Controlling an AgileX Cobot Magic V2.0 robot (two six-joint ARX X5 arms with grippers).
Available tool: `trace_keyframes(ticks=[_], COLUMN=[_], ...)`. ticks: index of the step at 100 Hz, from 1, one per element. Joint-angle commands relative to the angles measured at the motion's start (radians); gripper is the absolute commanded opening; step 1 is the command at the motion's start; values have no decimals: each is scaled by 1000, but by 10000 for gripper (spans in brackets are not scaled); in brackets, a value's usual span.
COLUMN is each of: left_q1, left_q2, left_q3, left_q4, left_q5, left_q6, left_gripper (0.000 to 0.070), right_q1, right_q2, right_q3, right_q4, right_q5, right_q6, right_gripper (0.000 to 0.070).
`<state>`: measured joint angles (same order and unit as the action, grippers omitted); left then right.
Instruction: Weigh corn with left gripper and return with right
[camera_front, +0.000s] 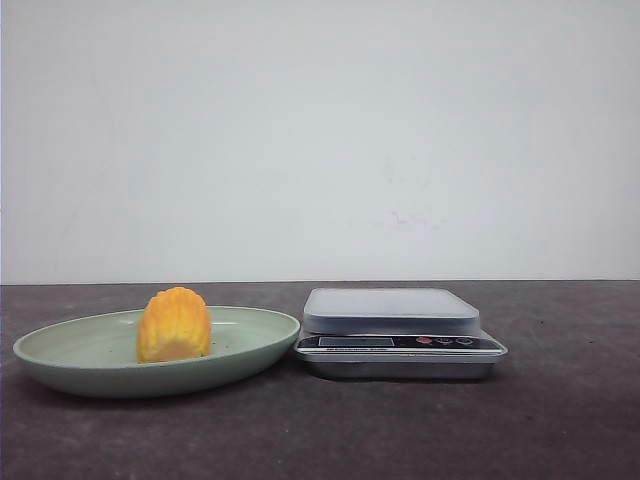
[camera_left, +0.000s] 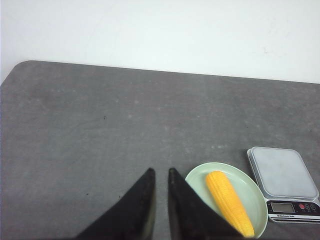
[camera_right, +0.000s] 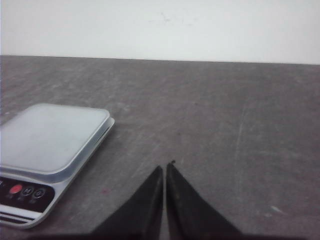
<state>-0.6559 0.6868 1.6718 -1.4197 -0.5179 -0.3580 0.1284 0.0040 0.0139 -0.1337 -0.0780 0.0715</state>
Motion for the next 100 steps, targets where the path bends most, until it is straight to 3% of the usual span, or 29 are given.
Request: trace_keyframes(ticks=[1, 100], left_q1=[-6, -6], left_q2=[5, 5], left_q3=[21, 21], left_q4=[-29, -24], left_q5=[2, 1], left_q6=[-1, -1], left_gripper=[0, 0], right_q1=[2, 53], right_q2=[0, 0], right_q3=[-1, -1], right_q4=[-24, -24], right_q5=[0, -27], right_q6=[21, 1], right_gripper=[3, 3])
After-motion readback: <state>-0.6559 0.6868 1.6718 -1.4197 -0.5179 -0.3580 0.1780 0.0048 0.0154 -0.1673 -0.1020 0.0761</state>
